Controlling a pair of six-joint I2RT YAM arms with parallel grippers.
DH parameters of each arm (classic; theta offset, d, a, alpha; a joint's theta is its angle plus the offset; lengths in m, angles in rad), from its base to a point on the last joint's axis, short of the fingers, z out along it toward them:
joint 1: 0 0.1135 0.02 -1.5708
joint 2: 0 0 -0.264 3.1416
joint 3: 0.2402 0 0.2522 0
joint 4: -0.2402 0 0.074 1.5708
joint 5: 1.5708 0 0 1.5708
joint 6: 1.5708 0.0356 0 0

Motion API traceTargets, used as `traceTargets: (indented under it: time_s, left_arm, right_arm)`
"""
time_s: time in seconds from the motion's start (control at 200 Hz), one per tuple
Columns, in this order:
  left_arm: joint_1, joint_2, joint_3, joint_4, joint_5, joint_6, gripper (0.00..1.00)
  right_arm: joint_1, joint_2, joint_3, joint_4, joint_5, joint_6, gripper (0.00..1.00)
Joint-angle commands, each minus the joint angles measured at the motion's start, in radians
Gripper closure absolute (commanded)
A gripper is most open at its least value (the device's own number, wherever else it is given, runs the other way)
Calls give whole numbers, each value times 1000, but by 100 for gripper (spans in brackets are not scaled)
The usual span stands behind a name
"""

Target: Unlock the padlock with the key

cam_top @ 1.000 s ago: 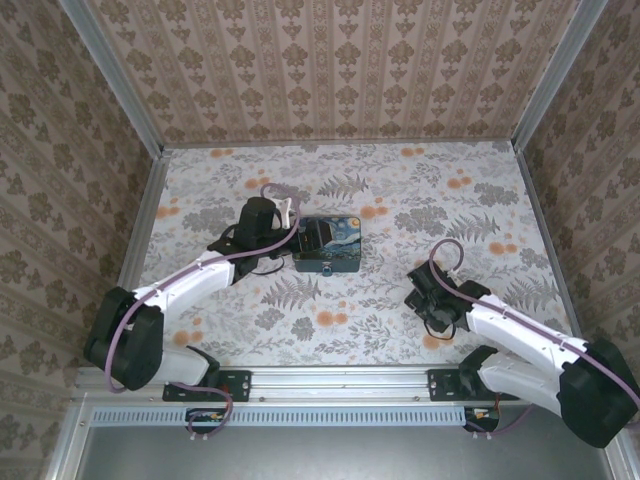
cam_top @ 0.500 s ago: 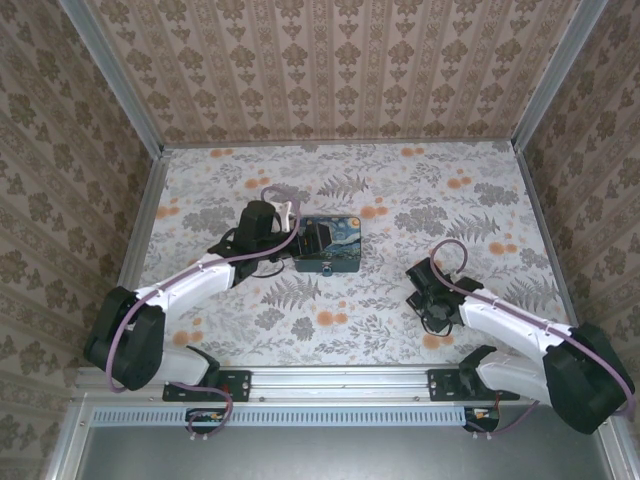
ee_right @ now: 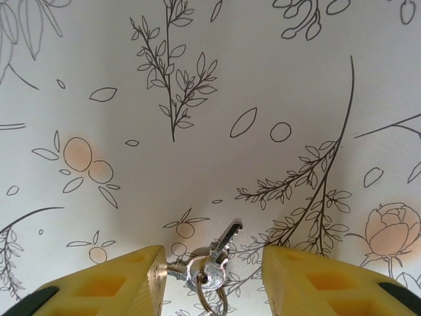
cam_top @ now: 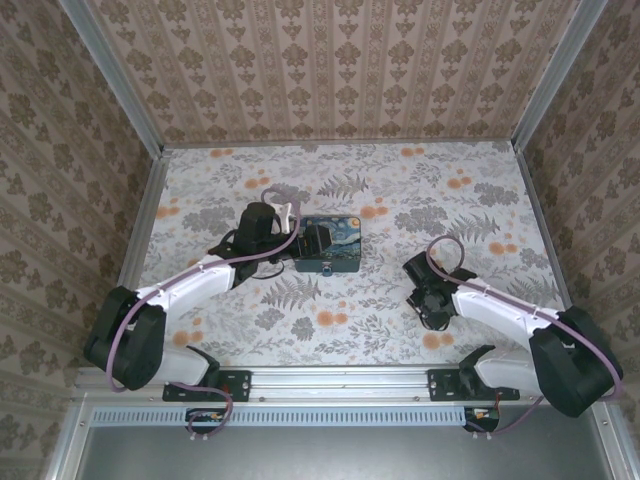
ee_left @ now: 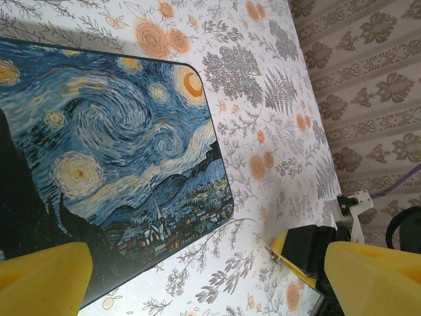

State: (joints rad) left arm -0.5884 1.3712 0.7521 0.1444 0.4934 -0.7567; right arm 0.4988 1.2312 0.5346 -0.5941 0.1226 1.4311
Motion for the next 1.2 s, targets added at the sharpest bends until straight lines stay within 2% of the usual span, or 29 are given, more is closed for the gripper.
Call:
traceTargets:
  time_s: [0.0, 0.36, 0.67, 0.82, 1.015, 1.195]
  left_arm:
    - [1, 17, -11, 30, 19, -1, 0]
    - [6, 41, -6, 47, 33, -9, 0]
    - [6, 30, -30, 46, 11, -26, 0]
    - [6, 28, -36, 33, -8, -34, 0]
    - [7, 40, -40, 46, -22, -67, 0]
    - [7, 65, -28, 77, -15, -96, 0]
  right_arm:
    - [-9, 74, -6, 116, -43, -22, 57]
    - [-7, 140, -7, 195, -92, -32, 72]
    - [-8, 78, -100, 330, -115, -10, 100]
    - [-8, 12, -130, 385, -125, -34, 100]
    - [-6, -99, -84, 403, -136, -126, 100]
    - [1, -99, -40, 499, -205, -219, 100]
